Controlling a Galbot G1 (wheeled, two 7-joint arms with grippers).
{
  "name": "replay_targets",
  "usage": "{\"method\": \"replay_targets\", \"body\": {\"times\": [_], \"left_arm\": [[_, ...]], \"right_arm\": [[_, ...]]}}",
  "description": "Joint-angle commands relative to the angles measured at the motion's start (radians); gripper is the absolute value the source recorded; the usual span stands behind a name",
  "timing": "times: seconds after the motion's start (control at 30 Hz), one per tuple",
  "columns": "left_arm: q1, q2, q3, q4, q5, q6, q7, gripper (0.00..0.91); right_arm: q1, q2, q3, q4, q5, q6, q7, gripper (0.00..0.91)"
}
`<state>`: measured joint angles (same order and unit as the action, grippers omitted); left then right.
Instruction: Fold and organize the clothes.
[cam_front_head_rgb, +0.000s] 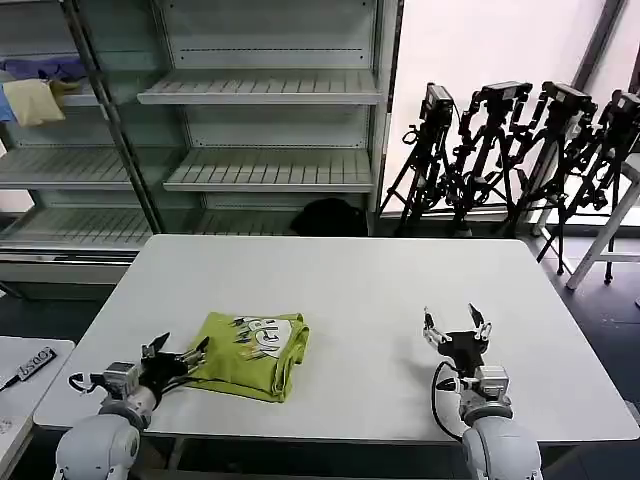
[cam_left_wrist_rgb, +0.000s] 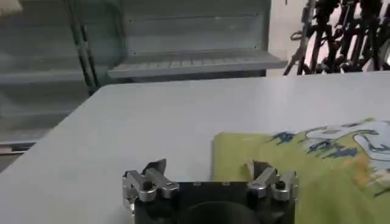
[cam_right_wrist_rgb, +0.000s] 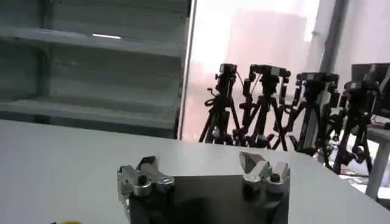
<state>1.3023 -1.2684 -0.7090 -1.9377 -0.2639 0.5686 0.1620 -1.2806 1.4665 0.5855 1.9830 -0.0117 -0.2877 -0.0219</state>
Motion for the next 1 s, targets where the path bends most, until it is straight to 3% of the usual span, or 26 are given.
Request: {"method": "replay_targets", "body": {"times": [0.03,0.47,0.5,0.53,0.57,0.6,0.63,1.0], "left_arm": [[0.014,-0.01,-0.005,-0.016,-0.072,0.009,-0.01,0.907],[0.023,-0.022,0.015,0.013,-0.051,0.008,-0.018,0.907],[0.024,-0.023,0.015,0.012,-0.052,0.008,-0.017,0.856],[0.025,-0.022,0.016,0.01,-0.054,0.008,-0.017,0.746],[0.024,-0.023,0.016,0.009,-0.057,0.008,-0.015,0.242],[0.024,-0.024,0.016,0.009,-0.058,0.008,-0.013,0.101],[0.025,-0.024,0.017,0.007,-0.063,0.008,-0.012,0.02],[0.032,-0.031,0.016,0.013,-0.161,0.009,0.042,0.01]], "right_arm": [[0.001,0.0,0.0,0.0,-0.001,0.0,0.0,0.907],[0.004,0.002,-0.002,-0.002,-0.002,0.0,0.001,0.907],[0.004,0.002,-0.002,-0.002,-0.002,0.0,0.001,0.907],[0.005,0.002,-0.002,-0.003,-0.002,0.0,0.001,0.907],[0.007,0.002,-0.003,-0.003,-0.002,0.0,0.001,0.907],[0.007,0.002,-0.003,-0.003,-0.002,0.0,0.002,0.907],[0.009,0.003,-0.004,-0.004,-0.002,0.0,0.002,0.907],[0.013,0.004,-0.002,-0.002,-0.003,0.0,0.004,0.907]]}}
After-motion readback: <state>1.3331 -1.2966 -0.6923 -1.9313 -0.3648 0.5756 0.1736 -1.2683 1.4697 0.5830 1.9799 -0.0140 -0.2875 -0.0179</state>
